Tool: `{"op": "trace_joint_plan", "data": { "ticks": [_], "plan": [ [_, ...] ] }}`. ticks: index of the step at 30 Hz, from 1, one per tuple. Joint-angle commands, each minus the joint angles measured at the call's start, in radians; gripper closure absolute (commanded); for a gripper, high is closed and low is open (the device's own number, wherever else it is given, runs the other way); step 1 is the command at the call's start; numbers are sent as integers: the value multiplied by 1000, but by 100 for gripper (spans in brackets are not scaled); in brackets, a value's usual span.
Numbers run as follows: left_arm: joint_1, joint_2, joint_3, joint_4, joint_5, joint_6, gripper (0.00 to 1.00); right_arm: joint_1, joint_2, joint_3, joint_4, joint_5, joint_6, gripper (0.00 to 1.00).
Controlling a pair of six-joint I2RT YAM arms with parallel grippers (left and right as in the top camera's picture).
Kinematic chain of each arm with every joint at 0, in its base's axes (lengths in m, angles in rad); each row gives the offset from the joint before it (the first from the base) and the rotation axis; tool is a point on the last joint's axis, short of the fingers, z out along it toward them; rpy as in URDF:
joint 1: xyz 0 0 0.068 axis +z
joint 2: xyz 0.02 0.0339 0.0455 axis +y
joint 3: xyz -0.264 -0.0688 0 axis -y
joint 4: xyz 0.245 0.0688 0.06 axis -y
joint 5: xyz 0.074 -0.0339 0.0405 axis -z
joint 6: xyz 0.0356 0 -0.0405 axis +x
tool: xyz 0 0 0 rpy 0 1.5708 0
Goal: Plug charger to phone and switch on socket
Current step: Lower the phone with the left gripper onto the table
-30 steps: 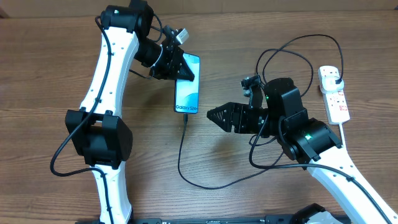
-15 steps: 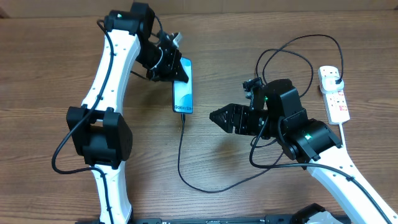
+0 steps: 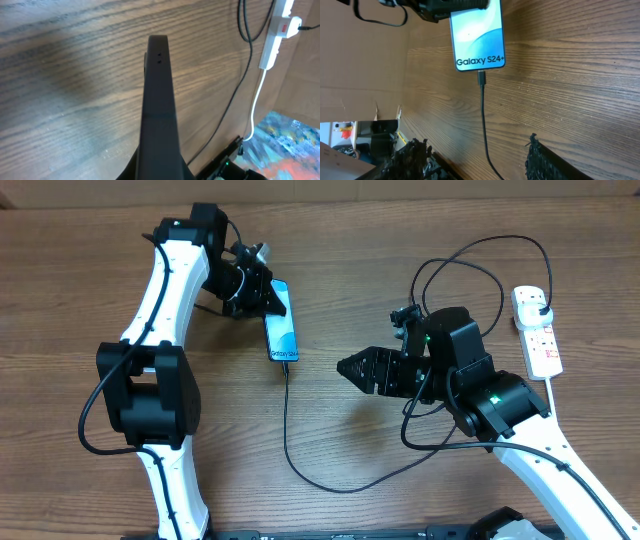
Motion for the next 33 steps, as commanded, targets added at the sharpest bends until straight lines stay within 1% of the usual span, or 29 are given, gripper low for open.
{"op": "trace_joint_plan", "data": {
  "ticks": [1, 9, 12, 17, 23, 33],
  "plan": [
    [4, -23, -41, 31, 34, 9, 96, -3, 1, 16, -1, 10, -7, 34],
    [24, -23, -109, 86, 34, 25, 96, -3, 1, 16, -1, 10, -7, 34],
    [34, -23, -115, 97, 35, 33, 96, -3, 1, 16, -2, 10, -7, 34],
    [45, -23, -116, 106, 59, 92, 95, -3, 1, 16, -2, 7, -7, 34],
    [68, -17, -116, 121, 61, 104, 96, -3, 1, 16, -2, 7, -7, 34],
    [91, 89, -115, 122, 62, 111, 96, -3, 1, 16, -2, 7, -7, 34]
  ]
}}
